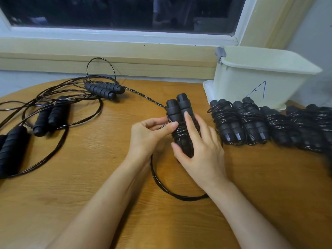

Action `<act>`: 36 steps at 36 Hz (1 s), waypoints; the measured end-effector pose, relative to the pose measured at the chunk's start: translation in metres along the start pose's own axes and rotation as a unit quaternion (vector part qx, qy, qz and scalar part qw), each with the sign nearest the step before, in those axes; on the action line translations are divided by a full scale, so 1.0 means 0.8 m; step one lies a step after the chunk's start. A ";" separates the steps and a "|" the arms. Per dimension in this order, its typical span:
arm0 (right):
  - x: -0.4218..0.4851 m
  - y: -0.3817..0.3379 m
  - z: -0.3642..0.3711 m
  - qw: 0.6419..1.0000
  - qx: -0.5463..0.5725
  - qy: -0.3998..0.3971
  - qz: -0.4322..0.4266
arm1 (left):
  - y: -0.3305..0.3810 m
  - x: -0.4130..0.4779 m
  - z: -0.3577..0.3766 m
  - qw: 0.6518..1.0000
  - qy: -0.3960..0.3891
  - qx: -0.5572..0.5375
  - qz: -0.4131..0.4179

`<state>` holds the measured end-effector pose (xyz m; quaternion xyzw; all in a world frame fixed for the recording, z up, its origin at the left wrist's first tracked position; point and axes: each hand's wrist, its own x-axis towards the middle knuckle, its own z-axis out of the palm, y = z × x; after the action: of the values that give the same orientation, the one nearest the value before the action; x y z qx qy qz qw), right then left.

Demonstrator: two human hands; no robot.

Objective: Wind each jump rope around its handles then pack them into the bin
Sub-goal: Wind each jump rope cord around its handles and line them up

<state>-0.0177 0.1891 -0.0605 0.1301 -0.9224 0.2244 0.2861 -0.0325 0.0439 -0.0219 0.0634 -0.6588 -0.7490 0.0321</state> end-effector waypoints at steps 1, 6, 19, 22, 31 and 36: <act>0.000 -0.001 0.000 1.000 -0.011 -0.002 0.007 | 0.000 0.000 0.000 1.000 -0.006 0.004 0.008; 0.003 0.001 -0.003 0.998 -0.043 0.010 0.034 | -0.003 -0.001 0.002 0.998 -0.043 0.018 0.041; 0.003 0.005 -0.009 0.994 -0.044 0.097 0.004 | -0.005 0.000 0.002 0.990 -0.077 0.013 0.115; 0.003 0.004 -0.009 0.992 -0.019 0.121 -0.010 | -0.005 -0.001 0.001 0.988 -0.084 0.008 0.129; 0.000 0.005 -0.003 0.956 0.277 0.080 0.057 | -0.005 0.003 -0.003 0.986 -0.063 -0.005 0.156; -0.001 -0.004 -0.008 0.898 0.431 0.028 0.088 | -0.010 0.009 -0.005 0.990 -0.050 -0.032 0.128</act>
<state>-0.0127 0.1901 -0.0551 0.1527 -0.7345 0.6278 0.2072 -0.0388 0.0400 -0.0304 -0.0597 -0.6379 -0.7617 0.0968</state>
